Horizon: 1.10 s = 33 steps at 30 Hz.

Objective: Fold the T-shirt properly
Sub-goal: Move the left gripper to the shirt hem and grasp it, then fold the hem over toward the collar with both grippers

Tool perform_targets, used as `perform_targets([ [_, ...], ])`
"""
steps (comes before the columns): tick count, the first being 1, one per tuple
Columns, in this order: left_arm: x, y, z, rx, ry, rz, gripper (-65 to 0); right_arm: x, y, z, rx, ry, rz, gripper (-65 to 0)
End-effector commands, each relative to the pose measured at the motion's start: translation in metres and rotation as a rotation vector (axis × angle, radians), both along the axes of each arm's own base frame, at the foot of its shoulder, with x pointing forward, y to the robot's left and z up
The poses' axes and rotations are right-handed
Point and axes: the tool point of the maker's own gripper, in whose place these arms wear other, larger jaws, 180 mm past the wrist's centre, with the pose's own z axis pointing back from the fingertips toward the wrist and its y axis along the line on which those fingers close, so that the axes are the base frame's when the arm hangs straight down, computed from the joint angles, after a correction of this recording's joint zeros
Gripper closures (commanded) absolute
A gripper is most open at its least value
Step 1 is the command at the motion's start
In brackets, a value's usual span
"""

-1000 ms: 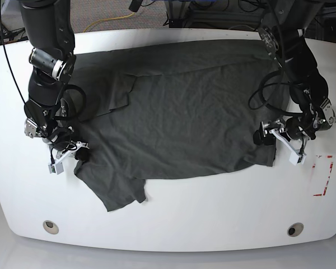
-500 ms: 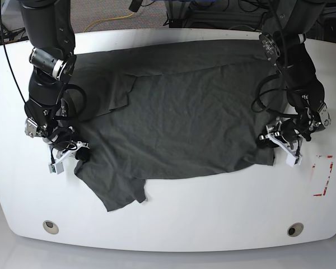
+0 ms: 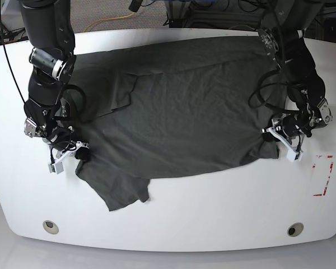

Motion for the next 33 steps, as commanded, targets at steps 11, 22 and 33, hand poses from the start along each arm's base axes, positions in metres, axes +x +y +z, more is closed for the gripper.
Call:
perform_targets([
  [11,-0.021,0.056,0.054,0.182,-0.096,0.079,-0.4,-0.028,-0.034,0.046,-0.195,0.03,0.078,-4.1],
  [22,-0.019,0.071,0.072,0.216,-0.105,0.093,-0.4,-0.021,-0.036,0.065,-0.225,0.008,0.09,-4.1],
  [33,0.006,0.072,0.115,0.248,-0.164,0.087,-0.4,-0.006,-0.04,0.1,-0.287,0.008,0.114,-7.3],
])
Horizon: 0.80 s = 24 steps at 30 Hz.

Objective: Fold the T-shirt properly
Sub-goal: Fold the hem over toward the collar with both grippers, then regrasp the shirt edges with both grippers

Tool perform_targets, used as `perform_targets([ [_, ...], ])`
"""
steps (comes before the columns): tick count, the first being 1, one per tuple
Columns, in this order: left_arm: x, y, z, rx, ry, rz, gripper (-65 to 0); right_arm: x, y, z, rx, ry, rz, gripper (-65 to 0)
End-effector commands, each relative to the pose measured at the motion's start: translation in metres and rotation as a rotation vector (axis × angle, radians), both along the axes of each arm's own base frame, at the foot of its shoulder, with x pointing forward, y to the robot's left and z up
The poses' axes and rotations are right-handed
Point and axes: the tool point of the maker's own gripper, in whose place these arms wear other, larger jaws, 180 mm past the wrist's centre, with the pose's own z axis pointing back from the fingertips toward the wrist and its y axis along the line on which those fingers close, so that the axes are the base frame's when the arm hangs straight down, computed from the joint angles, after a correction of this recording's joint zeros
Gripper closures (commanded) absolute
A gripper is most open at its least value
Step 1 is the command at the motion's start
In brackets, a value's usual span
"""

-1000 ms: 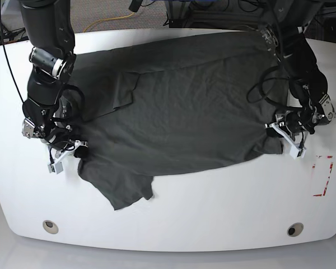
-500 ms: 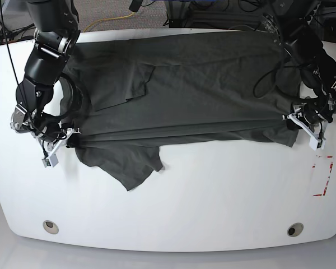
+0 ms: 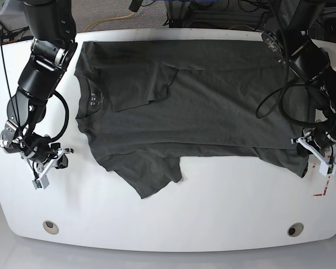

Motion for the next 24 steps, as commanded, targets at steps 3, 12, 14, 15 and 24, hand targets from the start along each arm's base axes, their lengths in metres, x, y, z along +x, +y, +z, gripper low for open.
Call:
perform_targets([
  [3,0.002,0.008,0.012,0.023,-0.027,0.006,-0.4,-0.005,-0.008,0.004,-0.018,0.042,0.001,-24.4],
  [12,-0.018,0.011,-0.011,0.023,0.033,0.013,-0.4,-0.028,0.011,-0.016,0.148,0.049,0.002,-54.9],
  [14,-0.024,0.014,-0.014,0.034,0.046,0.015,-0.4,-0.034,0.014,-0.023,0.158,0.063,0.005,-52.8],
  [15,-0.024,0.014,-0.015,0.034,0.048,0.015,-0.4,-0.036,0.014,-0.026,0.16,0.069,0.006,-52.2],
  [24,-0.026,0.017,-0.015,0.039,0.052,0.017,-0.4,-0.041,0.05,-0.044,0.226,0.083,0.027,-51.0],
])
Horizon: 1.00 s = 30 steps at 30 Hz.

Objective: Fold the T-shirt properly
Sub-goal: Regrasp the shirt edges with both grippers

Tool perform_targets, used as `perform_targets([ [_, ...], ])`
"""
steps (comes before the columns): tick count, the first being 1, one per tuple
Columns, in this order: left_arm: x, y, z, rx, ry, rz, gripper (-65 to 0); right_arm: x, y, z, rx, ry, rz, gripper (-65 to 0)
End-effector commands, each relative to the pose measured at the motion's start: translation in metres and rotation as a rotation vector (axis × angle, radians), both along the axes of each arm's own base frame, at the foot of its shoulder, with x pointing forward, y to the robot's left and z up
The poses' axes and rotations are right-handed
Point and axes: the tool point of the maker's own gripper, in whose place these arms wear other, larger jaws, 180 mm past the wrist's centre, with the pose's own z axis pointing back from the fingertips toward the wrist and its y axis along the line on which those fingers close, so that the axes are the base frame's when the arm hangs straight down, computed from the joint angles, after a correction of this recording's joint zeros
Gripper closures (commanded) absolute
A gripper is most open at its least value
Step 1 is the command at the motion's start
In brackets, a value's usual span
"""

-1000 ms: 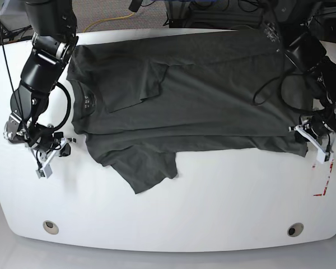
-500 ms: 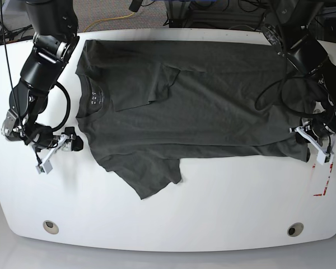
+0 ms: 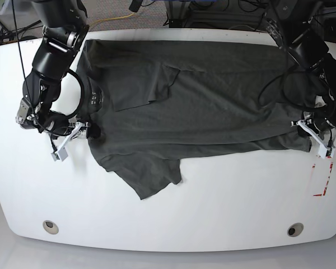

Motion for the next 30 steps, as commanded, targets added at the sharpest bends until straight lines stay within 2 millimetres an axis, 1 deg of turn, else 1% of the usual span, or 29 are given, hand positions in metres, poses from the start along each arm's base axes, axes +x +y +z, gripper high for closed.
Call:
perform_targets([
  [1,0.011,0.006,0.02,0.018,-0.064,0.002,-0.4,0.016,0.001,0.017,0.014,-0.078,-0.012,-51.0],
  [4,0.011,0.007,0.02,0.021,-0.064,0.002,-0.4,0.015,0.008,0.014,0.028,-0.076,-0.007,-51.0],
  [7,0.011,0.011,0.022,0.032,-0.063,0.001,-0.4,0.012,0.026,0.006,0.04,-0.06,0.026,-51.0],
  [10,0.011,0.01,0.022,0.032,-0.063,0.0,-0.4,0.011,0.036,0.004,0.041,-0.058,0.051,-50.9],
  [14,0.011,0.01,0.022,0.032,-0.063,0.0,-0.4,0.014,0.044,0.004,0.04,-0.071,0.075,-50.7],
  [15,0.011,0.01,0.022,0.032,-0.063,0.0,-0.4,0.015,0.045,0.005,0.042,-0.079,0.072,-49.8],
  [16,0.011,0.01,0.022,0.032,-0.063,0.0,-0.4,0.016,0.045,0.006,0.043,-0.088,0.071,-47.4],
  [18,0.011,0.01,0.022,0.032,-0.063,0.0,-0.4,0.019,0.046,0.008,0.047,-0.107,0.066,-40.6],
  [20,0.011,0.01,0.021,0.032,-0.061,-0.001,-0.4,0.023,0.046,0.011,0.053,-0.129,0.057,-28.5],
  [25,0.011,0.01,0.021,0.032,-0.061,-0.001,-0.4,0.027,0.044,0.015,0.05,-0.144,0.054,-6.3],
  [26,0.011,0.01,0.021,0.032,-0.061,-0.001,-0.4,0.027,0.044,0.015,0.05,-0.144,0.054,-2.9],
  [27,0.011,0.01,0.021,0.033,-0.061,-0.002,-0.4,0.027,0.043,0.015,0.048,-0.144,0.055,0.0],
  [30,0.011,0.01,0.021,0.033,-0.061,-0.002,-0.4,0.028,0.042,0.018,0.043,-0.152,0.055,0.0],
])
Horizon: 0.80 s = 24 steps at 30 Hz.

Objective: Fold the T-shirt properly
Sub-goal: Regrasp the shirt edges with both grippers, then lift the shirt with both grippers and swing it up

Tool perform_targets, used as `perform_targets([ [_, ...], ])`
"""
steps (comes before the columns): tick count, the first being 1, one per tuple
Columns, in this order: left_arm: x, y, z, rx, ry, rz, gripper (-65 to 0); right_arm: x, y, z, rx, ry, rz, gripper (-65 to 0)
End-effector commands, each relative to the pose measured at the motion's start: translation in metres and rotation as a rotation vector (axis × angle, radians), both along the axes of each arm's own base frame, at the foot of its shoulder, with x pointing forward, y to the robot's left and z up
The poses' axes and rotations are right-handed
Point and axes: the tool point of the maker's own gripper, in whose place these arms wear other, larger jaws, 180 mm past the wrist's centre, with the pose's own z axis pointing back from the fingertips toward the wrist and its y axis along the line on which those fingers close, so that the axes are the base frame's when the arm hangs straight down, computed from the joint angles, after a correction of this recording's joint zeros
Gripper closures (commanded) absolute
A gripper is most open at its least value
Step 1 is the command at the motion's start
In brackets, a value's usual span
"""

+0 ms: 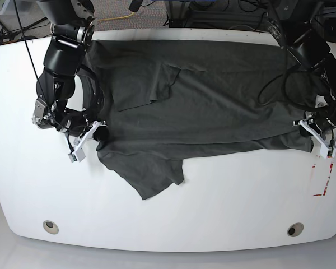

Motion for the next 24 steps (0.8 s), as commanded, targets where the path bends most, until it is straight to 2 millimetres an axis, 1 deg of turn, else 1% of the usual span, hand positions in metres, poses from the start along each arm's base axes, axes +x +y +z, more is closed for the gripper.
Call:
perform_targets([
  [1,0.011,0.005,0.019,0.017,-0.064,0.0,-0.4,0.018,-0.007,0.023,-0.003,-0.078,-0.012,0.0],
  [3,0.012,0.004,0.019,0.018,-0.063,-0.006,-0.4,0.02,-0.009,0.029,-0.015,-0.096,-0.01,0.0],
  [5,0.015,-0.005,0.018,0.027,-0.054,-0.039,-0.4,0.022,-0.011,0.04,-0.036,-0.132,-0.006,0.0],
  [7,0.017,-0.009,0.018,0.034,-0.052,-0.056,-0.4,0.02,-0.012,0.042,-0.054,-0.133,0.002,0.0],
  [10,0.02,-0.009,0.029,0.061,-0.08,-0.065,-0.4,0.02,-0.015,0.052,-0.084,-0.15,0.012,0.0],
  [12,0.022,-0.012,0.037,0.078,-0.102,-0.074,-0.4,0.021,-0.021,0.059,-0.109,-0.169,0.012,0.0],
  [14,0.028,-0.02,0.047,0.105,-0.126,-0.106,-0.4,0.022,-0.027,0.063,-0.125,-0.177,0.01,0.0],
  [15,0.031,-0.023,0.054,0.119,-0.141,-0.117,-0.4,0.024,-0.027,0.065,-0.124,-0.186,0.009,0.0],
  [17,0.033,-0.026,0.061,0.135,-0.159,-0.129,-0.4,0.032,-0.033,0.076,-0.136,-0.208,0.004,0.0],
  [20,0.044,-0.032,0.081,0.162,-0.211,-0.147,-0.4,0.045,-0.047,0.096,-0.167,-0.249,-0.005,0.0],
  [24,0.057,-0.036,0.112,0.197,-0.286,-0.158,-0.4,0.066,-0.064,0.133,-0.206,-0.318,-0.02,0.0],
])
